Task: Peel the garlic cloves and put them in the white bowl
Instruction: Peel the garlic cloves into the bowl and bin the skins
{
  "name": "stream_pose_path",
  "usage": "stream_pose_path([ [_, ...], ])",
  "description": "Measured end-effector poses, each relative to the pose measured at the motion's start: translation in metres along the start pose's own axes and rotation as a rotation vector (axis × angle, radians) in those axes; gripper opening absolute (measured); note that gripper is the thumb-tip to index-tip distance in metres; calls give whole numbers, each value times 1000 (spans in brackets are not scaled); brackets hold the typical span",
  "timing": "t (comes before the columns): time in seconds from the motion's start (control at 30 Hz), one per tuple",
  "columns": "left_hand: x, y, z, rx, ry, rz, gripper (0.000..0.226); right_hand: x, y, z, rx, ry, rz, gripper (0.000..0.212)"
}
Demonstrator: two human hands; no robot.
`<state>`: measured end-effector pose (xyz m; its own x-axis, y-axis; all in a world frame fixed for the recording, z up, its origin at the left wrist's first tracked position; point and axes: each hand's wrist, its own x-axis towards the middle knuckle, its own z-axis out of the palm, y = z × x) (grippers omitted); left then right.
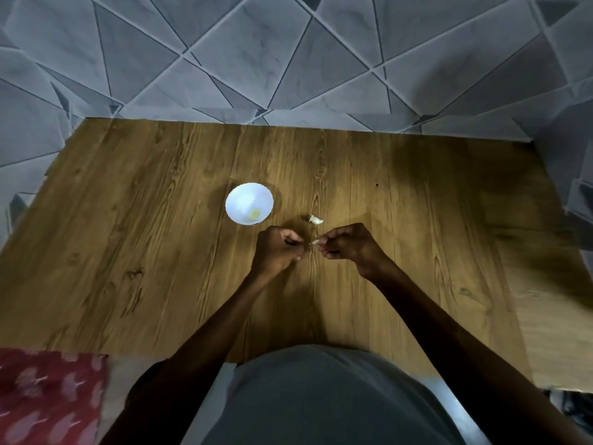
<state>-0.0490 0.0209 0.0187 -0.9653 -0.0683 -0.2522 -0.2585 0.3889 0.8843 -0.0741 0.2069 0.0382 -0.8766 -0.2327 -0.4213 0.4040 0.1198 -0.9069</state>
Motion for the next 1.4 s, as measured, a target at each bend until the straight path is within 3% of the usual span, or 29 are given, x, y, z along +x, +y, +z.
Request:
stream_pose_path([
  [0.23,13,-17,11,115,-77,-26,9,8,16,5,-60,131,-21,13],
  [0.4,6,-5,16,-246,-134,-126,16,10,20,9,-40,188,16,9],
  [0.6,2,7,12,-453,-118,-244,18,15,23,9,-120,187,-58,5],
  [0.73,5,14,3,-823,-223,-548,11,12,23,6,-234,171,-260,13],
  [0.8,6,16,0,-984,-228,-710,22,11,26,8,-246,193,-356,10],
  [0.87,4,16,0,-1055,-219,-763,26,12,31,10,-283,206,-411,4],
  [0.93,0,16,2,-924,-187,-603,15,13,34,10,-312,235,-399,5],
  [1.0,-5,15,6,-532,-96,-230,8,11,31,11,-215,253,-290,9],
  [1.1,-9,12,13,154,112,309,13,8,20,17,145,207,97,11],
  [1.2,-14,13,16,386,213,433,16,12,11,16,339,77,384,9],
  [1.27,-17,16,17,160,194,271,14,12,11,17,371,73,387,9],
  [1.33,-15,25,18,-357,142,-118,7,6,12,20,269,149,233,7],
  [1.4,-9,34,14,-875,101,-546,7,5,13,22,55,243,-46,6],
])
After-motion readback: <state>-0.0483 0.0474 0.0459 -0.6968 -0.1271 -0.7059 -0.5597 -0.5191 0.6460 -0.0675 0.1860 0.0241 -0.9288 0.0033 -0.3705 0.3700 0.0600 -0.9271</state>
